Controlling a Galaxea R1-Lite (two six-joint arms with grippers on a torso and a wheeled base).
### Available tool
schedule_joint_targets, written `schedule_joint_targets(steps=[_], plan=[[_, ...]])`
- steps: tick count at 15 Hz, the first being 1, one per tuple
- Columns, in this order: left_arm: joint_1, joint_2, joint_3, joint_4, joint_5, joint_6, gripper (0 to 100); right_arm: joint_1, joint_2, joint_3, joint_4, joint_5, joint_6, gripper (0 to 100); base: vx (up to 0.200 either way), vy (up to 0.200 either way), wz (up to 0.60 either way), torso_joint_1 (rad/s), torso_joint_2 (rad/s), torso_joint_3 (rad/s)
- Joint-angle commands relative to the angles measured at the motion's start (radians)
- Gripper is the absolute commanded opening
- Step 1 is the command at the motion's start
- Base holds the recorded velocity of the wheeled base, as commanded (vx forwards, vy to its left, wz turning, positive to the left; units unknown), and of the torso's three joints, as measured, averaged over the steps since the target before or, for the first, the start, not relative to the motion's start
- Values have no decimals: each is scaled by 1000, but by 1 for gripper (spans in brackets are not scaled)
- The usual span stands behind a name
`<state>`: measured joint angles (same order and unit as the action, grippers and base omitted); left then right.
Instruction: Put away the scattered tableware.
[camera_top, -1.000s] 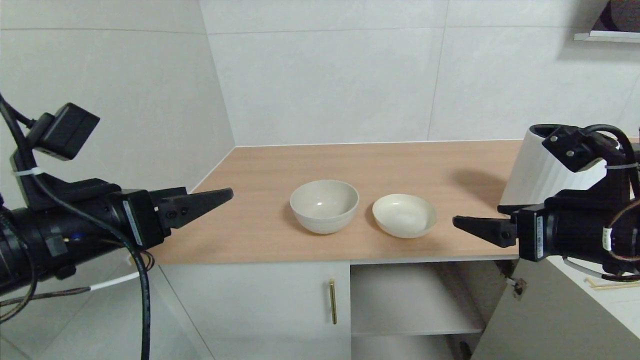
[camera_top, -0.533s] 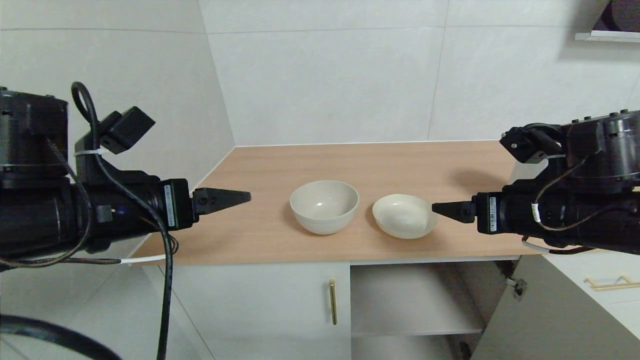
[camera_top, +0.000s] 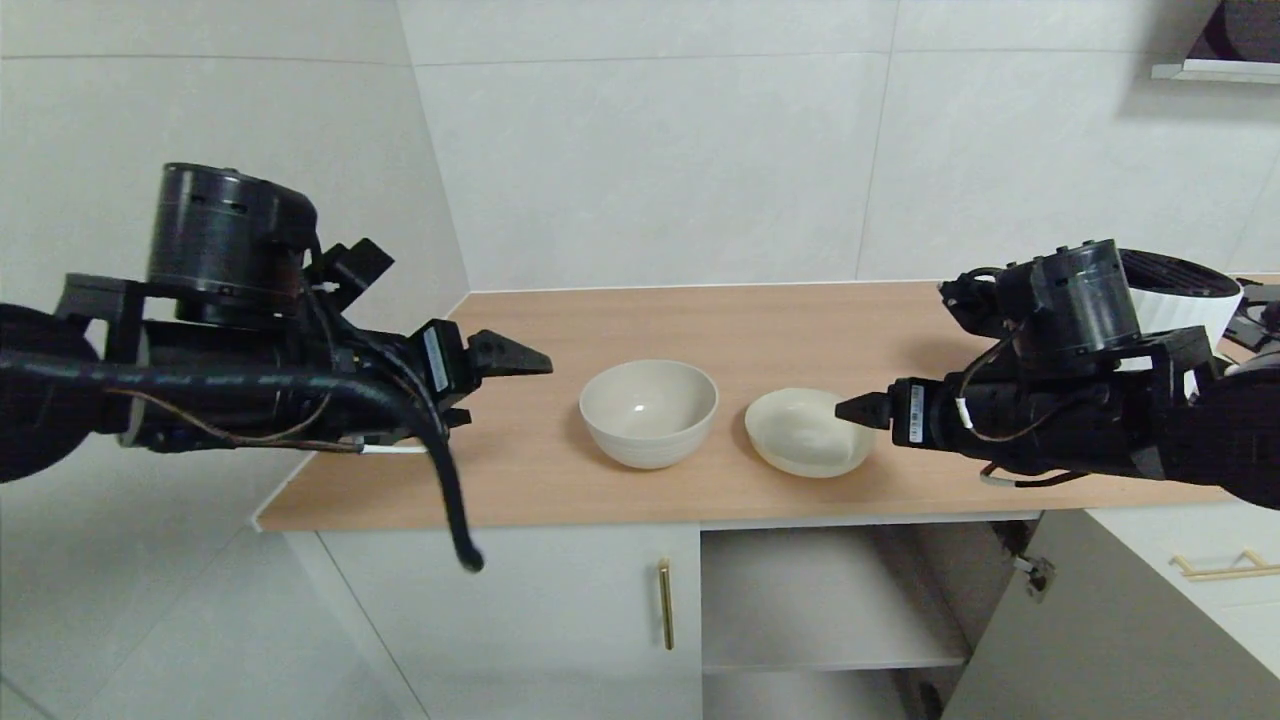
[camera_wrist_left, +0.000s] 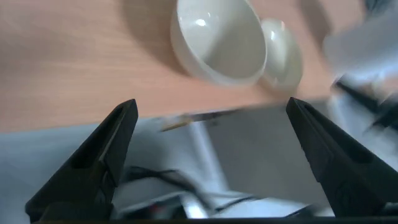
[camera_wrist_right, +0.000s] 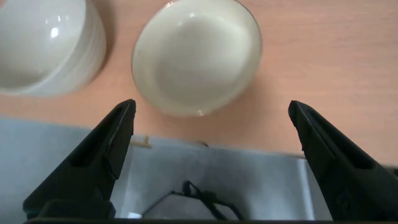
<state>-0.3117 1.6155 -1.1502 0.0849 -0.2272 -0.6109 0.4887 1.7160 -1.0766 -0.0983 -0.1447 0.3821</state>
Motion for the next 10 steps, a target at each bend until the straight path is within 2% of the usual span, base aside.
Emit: schedule_joint_targets(steps=[1, 2, 5, 6, 8, 10], plan=[[-9, 132, -82, -2, 5, -101, 100, 1, 56, 0, -54, -24, 3, 100, 0, 0, 0, 0, 0, 0], [-12, 155, -98, -2, 6, -122, 100, -1, 68, 1, -83, -42, 4, 100, 0, 0, 0, 0, 0, 0], [-23, 204, -120, -4, 22, -130, 100, -1, 79, 7, -95, -50, 12, 100, 0, 0, 0, 0, 0, 0], [-32, 225, -128, -5, 49, -139, 100, -1, 79, 9, -95, -50, 12, 100, 0, 0, 0, 0, 0, 0], [-55, 277, -166, -5, 143, -173, 100, -1, 77, 10, -100, -50, 12, 100, 0, 0, 0, 0, 0, 0], [-70, 319, -184, -5, 181, -179, 100, -1, 77, 10, -100, -50, 12, 100, 0, 0, 0, 0, 0, 0]])
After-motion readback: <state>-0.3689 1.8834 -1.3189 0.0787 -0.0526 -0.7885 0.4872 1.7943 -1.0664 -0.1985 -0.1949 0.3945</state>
